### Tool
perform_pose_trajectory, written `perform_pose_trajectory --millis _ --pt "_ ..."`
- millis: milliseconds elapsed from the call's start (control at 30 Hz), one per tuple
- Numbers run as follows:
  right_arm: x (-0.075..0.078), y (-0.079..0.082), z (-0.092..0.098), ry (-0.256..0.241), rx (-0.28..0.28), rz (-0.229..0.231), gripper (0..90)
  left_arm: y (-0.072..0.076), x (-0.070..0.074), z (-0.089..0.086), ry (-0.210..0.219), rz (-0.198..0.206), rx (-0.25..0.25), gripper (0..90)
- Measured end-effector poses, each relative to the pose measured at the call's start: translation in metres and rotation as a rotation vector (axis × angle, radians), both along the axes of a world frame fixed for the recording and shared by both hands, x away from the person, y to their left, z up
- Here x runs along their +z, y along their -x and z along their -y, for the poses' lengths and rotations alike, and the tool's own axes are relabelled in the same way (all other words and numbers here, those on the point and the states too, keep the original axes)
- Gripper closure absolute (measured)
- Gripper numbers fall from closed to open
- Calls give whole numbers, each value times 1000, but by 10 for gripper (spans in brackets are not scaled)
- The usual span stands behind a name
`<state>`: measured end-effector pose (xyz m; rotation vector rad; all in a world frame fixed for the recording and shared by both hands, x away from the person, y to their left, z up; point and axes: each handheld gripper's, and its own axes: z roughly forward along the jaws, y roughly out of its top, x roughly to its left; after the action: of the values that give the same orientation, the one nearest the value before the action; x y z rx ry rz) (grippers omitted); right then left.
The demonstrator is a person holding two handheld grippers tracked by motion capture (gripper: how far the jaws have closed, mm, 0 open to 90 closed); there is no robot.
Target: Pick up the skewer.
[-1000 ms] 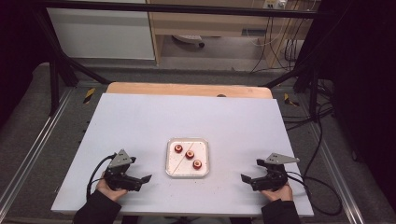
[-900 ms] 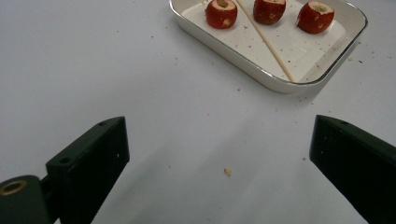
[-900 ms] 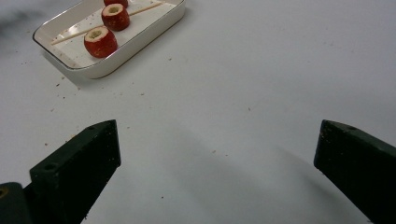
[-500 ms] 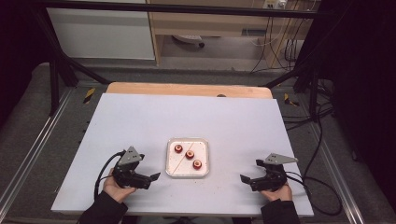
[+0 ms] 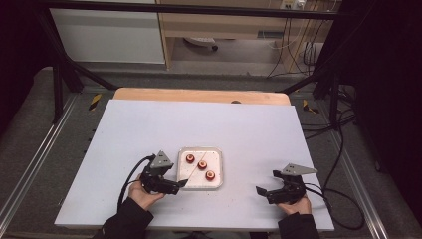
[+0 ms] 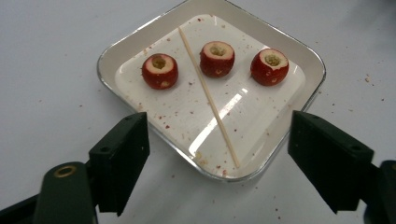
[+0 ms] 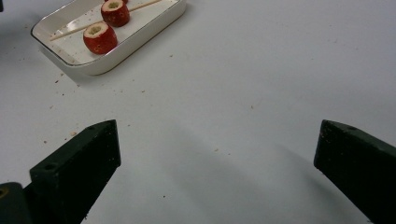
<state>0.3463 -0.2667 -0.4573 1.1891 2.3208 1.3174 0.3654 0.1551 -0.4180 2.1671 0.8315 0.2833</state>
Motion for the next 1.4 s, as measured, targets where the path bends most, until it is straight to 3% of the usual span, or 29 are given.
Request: perform_pose_trajectory --millis 167,400,500,833,1033,1400 --pt "0 0 0 -2 -1 -2 12 -6 -3 14 -34 -6 21 291" --pt "0 0 0 1 3 -1 12 -9 -9 30 -94 -3 64 495" --pt "0 0 0 2 3 -2 12 -10 -12 35 -114 -1 75 530" --pt "0 0 0 0 2 -2 12 -11 -20 40 -105 -24 107 765" --pt "0 0 0 -1 4 -3 12 -10 -24 43 -101 -26 114 800" --pt "-1 -1 0 -2 3 -2 12 -4 -27 49 -119 17 169 850"
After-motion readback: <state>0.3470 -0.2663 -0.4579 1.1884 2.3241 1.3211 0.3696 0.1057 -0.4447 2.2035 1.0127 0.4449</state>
